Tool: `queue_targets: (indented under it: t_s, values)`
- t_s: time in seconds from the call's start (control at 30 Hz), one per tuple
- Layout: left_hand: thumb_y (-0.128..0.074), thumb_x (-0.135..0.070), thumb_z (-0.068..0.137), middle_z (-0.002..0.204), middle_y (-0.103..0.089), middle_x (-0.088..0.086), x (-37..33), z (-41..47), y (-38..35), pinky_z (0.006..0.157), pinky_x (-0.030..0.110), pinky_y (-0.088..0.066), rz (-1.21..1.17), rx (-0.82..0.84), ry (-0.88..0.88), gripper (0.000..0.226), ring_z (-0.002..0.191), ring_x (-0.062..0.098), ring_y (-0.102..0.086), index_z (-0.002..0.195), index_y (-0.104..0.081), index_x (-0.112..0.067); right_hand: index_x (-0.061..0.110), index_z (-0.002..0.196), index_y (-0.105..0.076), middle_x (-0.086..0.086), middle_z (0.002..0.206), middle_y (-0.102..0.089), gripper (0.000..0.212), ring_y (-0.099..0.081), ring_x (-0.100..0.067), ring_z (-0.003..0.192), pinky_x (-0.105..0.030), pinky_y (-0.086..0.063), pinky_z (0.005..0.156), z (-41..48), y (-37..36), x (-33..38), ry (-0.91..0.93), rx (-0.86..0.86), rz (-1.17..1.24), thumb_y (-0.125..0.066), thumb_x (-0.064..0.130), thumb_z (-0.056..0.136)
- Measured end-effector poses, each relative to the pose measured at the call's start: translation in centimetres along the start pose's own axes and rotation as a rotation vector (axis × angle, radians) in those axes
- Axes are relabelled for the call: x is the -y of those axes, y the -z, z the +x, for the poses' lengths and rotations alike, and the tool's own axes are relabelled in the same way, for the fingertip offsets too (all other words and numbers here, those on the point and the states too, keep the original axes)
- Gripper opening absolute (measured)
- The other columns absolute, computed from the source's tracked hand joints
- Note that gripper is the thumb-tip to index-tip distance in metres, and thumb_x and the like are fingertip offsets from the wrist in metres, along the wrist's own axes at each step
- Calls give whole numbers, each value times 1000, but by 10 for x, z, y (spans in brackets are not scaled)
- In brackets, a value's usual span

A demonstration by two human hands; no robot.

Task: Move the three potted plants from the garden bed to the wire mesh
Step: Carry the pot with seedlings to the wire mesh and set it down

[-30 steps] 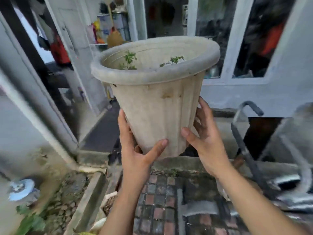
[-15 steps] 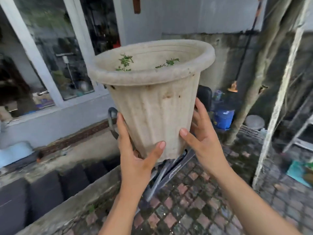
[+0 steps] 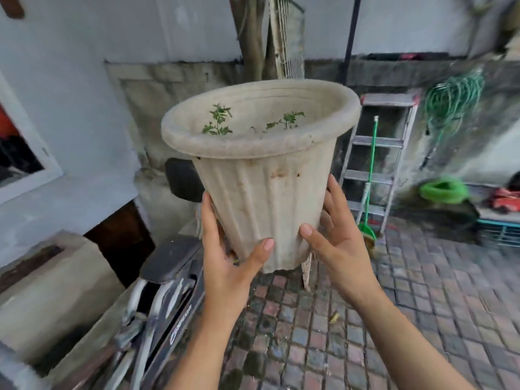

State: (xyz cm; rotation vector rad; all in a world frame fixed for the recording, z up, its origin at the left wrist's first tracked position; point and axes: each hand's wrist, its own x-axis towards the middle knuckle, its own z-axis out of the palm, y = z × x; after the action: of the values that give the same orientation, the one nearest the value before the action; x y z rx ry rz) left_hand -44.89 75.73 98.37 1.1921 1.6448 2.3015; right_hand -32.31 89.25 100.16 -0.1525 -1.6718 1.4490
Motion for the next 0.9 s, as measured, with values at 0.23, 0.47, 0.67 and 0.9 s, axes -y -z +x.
queue_targets:
  t_s: [0.23,0.47,0.67,0.9]
  values:
    - [-90,-37,77,172,-39,-8,63,53,-108,121,61,-46,-98,189,56,112,158,18,-44,162,-22,-62,49,158,-32,14,160,-48,83,-51,-10,144,-20,-51,104,40,103,-30,-3,-174,-83,-74,27,90]
    - [-95,-53,73,172,-42,-4,149,132,-208,125,64,-40,-223,312,76,114,159,24,-43,163,-25,-59,54,154,-36,11,162,-46,83,-49,-15,147,-32,-53,109,110,185,-78,18,-314,-177,-77,36,85]
    - [-95,-47,70,170,-45,-4,216,214,-299,118,55,-53,-319,409,100,113,153,19,-51,159,-28,-65,44,156,-39,6,159,-51,82,-51,-19,145,-43,-51,112,194,255,-116,21,-423,-195,-75,32,83]
    - [-89,-45,68,171,-39,-8,277,276,-404,116,60,-52,-305,452,104,108,153,20,-49,151,-28,-77,38,157,-36,6,155,-55,79,-56,-20,141,-49,-46,115,272,352,-164,12,-487,-222,-72,17,89]
